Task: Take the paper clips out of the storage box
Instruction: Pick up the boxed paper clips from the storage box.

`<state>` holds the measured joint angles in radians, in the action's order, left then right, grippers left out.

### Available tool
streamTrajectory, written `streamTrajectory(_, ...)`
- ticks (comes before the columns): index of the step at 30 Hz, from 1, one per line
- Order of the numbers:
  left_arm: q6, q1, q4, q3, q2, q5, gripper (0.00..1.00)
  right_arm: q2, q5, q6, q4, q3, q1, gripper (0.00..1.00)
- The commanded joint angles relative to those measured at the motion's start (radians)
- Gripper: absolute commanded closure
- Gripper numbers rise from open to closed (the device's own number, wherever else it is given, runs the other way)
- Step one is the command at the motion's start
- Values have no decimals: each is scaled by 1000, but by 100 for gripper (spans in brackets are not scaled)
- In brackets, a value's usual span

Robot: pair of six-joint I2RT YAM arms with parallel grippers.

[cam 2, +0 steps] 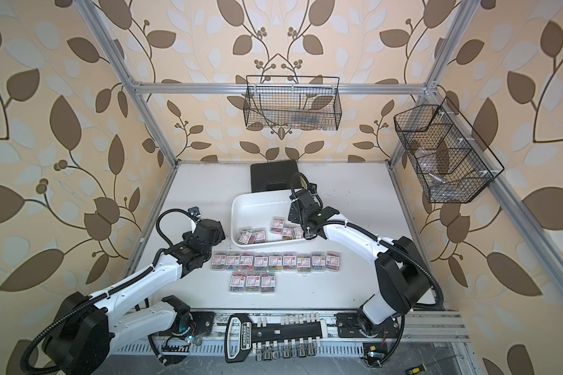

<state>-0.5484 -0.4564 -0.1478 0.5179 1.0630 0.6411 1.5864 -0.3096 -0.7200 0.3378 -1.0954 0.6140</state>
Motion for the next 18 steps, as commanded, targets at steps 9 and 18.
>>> streamTrajectory(9,18,10,42,-4,-32,1,8,144,-9,47,114,-105,21,24)
streamTrajectory(18,18,10,38,7,-17,1,8,150,-32,54,161,-61,79,13)
